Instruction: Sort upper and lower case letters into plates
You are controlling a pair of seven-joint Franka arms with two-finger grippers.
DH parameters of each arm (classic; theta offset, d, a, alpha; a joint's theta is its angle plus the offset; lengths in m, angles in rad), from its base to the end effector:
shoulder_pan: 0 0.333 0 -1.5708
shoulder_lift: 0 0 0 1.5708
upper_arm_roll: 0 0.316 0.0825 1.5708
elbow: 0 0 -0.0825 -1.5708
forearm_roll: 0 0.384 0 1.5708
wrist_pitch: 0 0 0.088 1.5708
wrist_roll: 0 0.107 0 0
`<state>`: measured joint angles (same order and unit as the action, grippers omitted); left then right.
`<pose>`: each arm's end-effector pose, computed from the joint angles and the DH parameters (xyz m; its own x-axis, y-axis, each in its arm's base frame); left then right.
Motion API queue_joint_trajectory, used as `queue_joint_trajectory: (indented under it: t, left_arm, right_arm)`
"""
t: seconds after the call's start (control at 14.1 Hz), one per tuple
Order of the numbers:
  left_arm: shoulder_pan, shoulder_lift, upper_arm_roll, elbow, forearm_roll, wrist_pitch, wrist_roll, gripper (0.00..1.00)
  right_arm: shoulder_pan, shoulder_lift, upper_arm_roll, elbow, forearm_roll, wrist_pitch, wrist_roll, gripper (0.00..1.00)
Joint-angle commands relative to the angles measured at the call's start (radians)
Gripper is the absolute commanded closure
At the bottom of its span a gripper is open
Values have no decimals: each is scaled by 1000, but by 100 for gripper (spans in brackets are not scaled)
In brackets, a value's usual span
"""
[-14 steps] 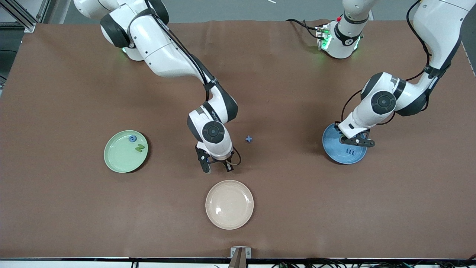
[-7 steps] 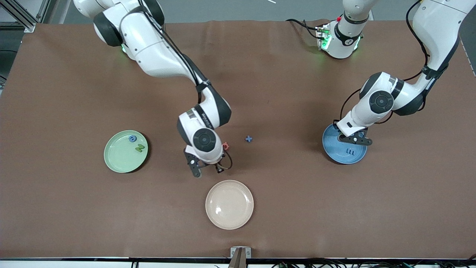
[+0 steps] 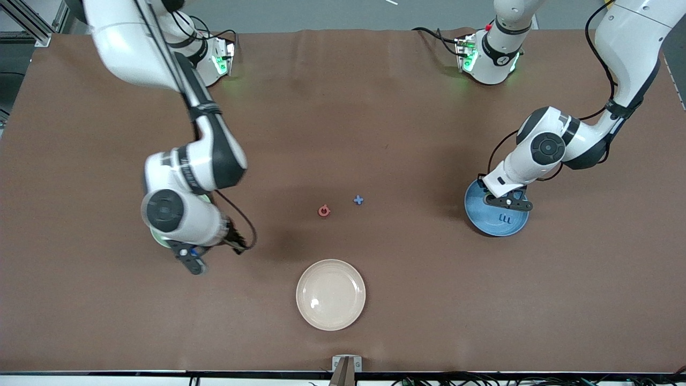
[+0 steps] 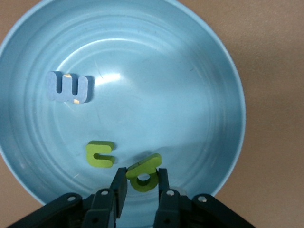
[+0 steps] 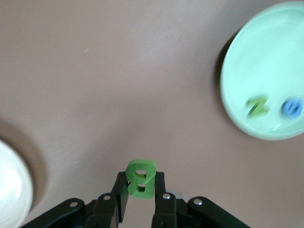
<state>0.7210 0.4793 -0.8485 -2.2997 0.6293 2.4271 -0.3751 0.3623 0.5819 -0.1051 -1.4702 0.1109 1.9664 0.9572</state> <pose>0.5012 -0.0823 0.1964 0.9687 -0.2279 -0.0987 -0.2317 -0.9724 -0.0284 0.6717 0.1966 0.3346 0.7401 -0.6676 -0.0809 -0.6665 -0.7442 0.0440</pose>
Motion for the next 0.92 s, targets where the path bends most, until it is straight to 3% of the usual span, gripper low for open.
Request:
queue_joint_trajectory:
  t: [0.0, 0.14, 0.36, 0.43, 0.5, 0.57, 0.85]
  left_arm:
    - [17, 25, -9, 5, 46, 10, -13, 86]
    - [15, 33, 3, 6, 55, 10, -13, 84]
    - [15, 29, 5, 11, 59, 10, -13, 77]
    - [17, 25, 3, 17, 59, 10, -11, 59]
    - [15, 18, 2, 28, 59, 6, -1, 21]
    - [15, 15, -6, 43, 59, -5, -1, 3]
    - [11, 9, -110, 124, -3, -118, -22, 1]
  right_arm:
    - [-110, -206, 19, -361, 4, 153, -246, 100]
    - [-181, -237, 18, -465, -2, 228, -378, 100]
    - [-278, -234, 18, -531, -5, 307, -545, 100]
    - [-296, -234, 18, -564, -5, 348, -595, 100]
    - [-310, -232, 16, -596, -5, 391, -636, 100]
    - [-331, -228, 18, -616, -5, 423, -667, 99]
    - [-348, -194, 18, -682, -5, 525, -725, 99]
